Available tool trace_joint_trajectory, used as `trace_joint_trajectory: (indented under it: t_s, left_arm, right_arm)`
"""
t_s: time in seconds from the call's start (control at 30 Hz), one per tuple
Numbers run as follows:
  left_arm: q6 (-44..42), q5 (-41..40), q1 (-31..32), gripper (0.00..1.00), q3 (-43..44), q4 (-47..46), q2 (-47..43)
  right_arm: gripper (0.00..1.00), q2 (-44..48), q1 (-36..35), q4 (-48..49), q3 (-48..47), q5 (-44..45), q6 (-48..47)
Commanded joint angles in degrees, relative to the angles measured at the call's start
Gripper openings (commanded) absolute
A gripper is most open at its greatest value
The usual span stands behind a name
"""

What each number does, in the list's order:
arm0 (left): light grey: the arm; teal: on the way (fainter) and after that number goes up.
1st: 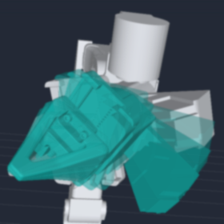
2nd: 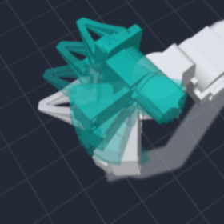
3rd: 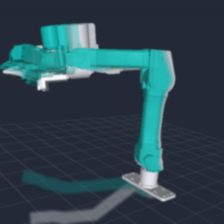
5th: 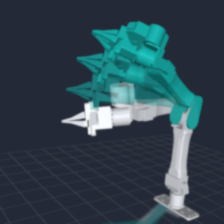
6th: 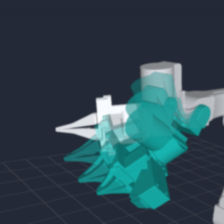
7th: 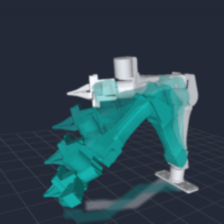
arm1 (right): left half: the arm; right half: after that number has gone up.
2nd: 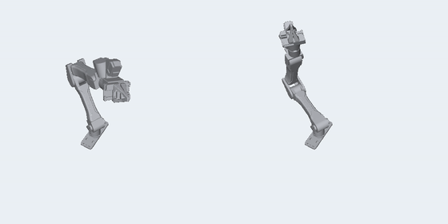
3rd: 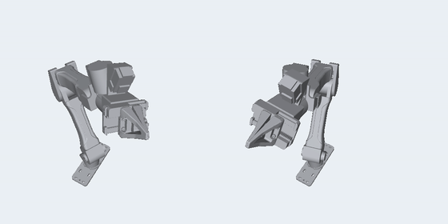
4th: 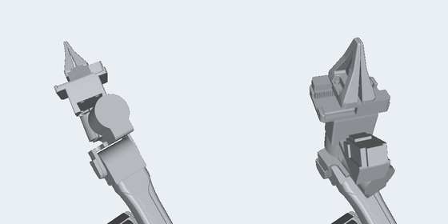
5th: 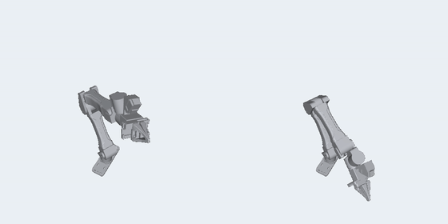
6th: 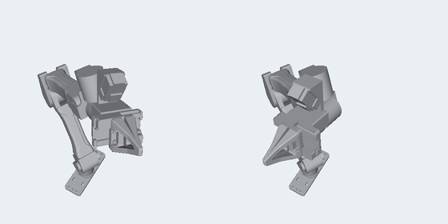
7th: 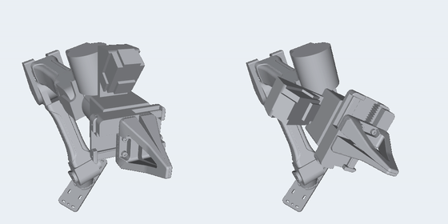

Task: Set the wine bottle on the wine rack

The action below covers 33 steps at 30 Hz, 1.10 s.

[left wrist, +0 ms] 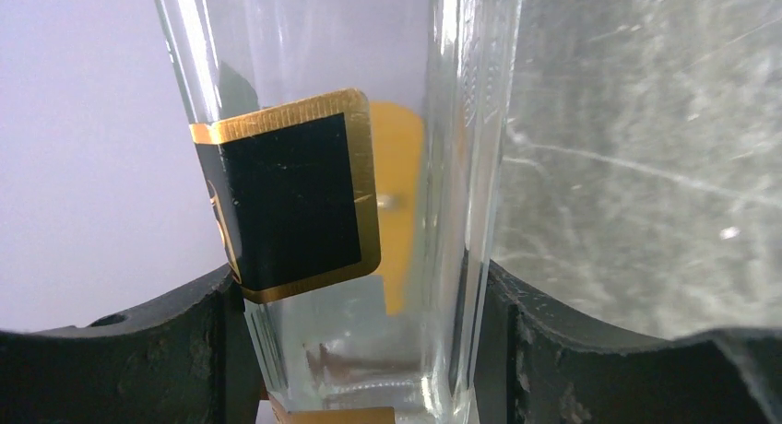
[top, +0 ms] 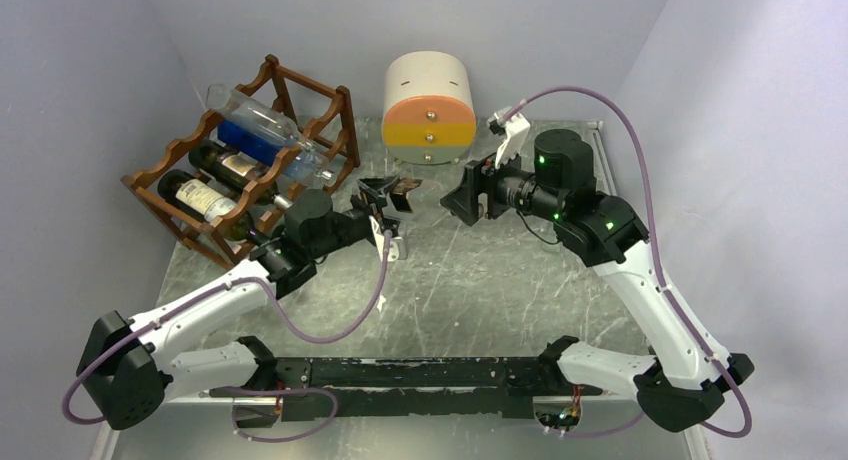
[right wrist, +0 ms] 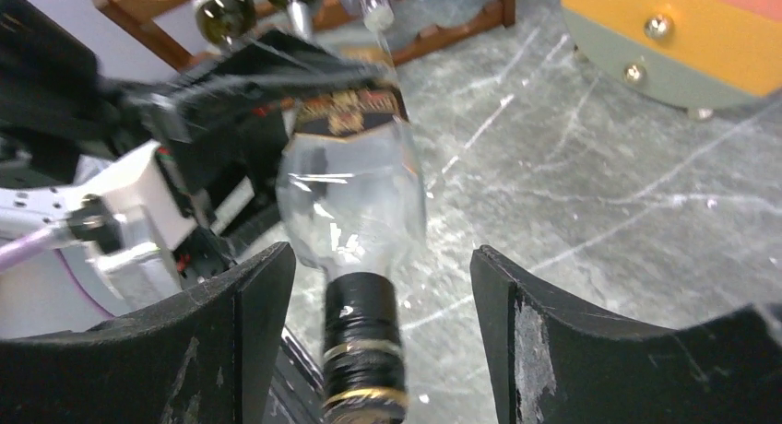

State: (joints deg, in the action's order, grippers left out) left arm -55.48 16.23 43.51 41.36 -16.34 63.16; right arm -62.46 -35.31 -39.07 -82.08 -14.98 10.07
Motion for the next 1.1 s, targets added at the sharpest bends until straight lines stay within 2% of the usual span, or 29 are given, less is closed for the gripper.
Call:
trace_joint_trajectory:
  t_s: [0.0, 0.2, 0.5, 0.87, 1.07]
  left_arm:
    - [-20.85, -0.08, 0.10, 0.07, 7.43, -0.66, -2.75]
    - [-31.62, 0.53, 0.09, 0.07, 16.07, 9.77, -1.09]
    - [-42.13, -1.45, 0.03, 0.07, 22.19, 16.21, 1.36]
    - [-43.03, -0.92, -1.62, 0.07, 24.14, 17.30, 2.41]
    - [-42.74, -1.00, -2.23, 0.07, 24.13, 17.46, 1.83]
  right_arm:
    - [0.75, -0.44, -0.05, -6.96, -3.06, 2.24, -4.48]
    - [0.76, -2.74, -0.10, -11.43, -7.68, 2.15, -7.61]
    - [0.74, -5.35, -1.61, -10.94, -5.50, -2.89, -7.74]
    - [0.64, -11.09, -6.26, -13.37, -4.30, 1.75, -7.96]
    - [0.63, -12.89, -6.72, -12.41, -3.20, 1.75, -8.02]
